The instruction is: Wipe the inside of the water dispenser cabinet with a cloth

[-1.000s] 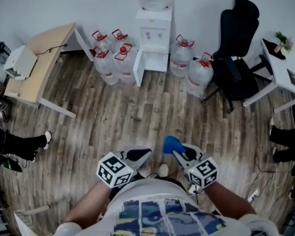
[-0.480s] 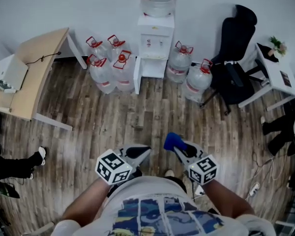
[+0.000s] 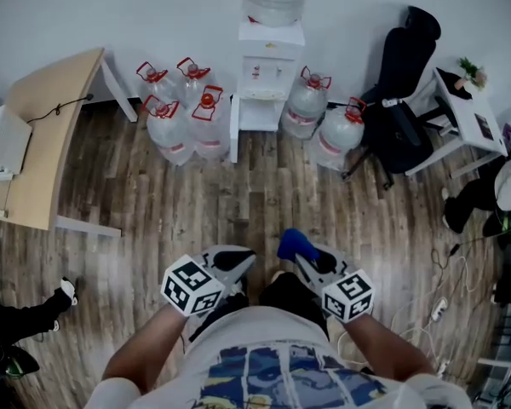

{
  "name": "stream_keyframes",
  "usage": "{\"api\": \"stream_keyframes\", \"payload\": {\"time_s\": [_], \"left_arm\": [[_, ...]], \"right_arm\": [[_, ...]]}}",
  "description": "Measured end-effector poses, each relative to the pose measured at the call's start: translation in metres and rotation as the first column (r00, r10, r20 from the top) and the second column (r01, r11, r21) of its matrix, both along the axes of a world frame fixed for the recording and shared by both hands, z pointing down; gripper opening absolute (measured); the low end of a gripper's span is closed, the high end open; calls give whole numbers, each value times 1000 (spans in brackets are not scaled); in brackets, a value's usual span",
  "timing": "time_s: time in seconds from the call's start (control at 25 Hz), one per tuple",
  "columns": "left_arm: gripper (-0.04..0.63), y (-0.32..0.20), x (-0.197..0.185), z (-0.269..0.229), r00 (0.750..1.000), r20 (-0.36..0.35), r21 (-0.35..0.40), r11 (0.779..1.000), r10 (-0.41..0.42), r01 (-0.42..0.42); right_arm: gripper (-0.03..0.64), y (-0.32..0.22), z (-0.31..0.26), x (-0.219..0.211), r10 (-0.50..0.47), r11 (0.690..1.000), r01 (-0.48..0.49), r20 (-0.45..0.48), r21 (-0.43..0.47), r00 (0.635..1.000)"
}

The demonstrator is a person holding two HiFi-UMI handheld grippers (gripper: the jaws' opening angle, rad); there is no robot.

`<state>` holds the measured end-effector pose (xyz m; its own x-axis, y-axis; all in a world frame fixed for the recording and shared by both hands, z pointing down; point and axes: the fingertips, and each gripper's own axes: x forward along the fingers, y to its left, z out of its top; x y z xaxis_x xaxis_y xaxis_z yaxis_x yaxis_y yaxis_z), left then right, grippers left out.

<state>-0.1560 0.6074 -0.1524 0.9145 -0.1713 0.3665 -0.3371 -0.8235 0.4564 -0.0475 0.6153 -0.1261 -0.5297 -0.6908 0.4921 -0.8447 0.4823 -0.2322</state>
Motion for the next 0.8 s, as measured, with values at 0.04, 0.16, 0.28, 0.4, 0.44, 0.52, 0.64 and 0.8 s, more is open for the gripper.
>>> {"api": "stream_keyframes", "payload": {"time_s": [0.04, 0.16, 0.28, 0.4, 0.44, 0.52, 0.64, 0.8], "left_arm": [[2, -5, 0, 1, 1000, -7, -6, 1000, -4, 4], [2, -22, 3, 5, 1000, -16, -21, 1000, -20, 19], [2, -41, 11, 8, 1000, -1, -11, 1000, -20, 20], [2, -65, 21, 13, 1000, 20, -14, 1000, -17, 18], [3, -75, 26, 14, 999, 26, -20, 1000, -20, 20], [2, -96, 38, 14, 999, 38, -29, 999, -23, 24], [2, -132, 64, 13, 998, 57, -37, 999, -20, 22], [2, -179, 105, 9, 997, 71, -29, 999, -17, 19]], "right_arm": [[86, -4, 0, 0, 7, 1000, -7, -1, -4, 1000], [86, -17, 3, 6, 22, 1000, -22, 0, -12, 1000], [86, -38, 11, 13, 22, 1000, -22, 6, -18, 1000], [86, -68, 20, 19, 12, 1000, -12, 23, -24, 1000], [86, -80, 20, 21, 6, 1000, -6, 28, -24, 1000], [86, -106, 19, 29, -7, 1000, 7, 36, -21, 999], [86, -146, 17, 46, -28, 999, 29, 46, -25, 999], [86, -193, 23, 79, -57, 998, 59, 47, -32, 997]]}}
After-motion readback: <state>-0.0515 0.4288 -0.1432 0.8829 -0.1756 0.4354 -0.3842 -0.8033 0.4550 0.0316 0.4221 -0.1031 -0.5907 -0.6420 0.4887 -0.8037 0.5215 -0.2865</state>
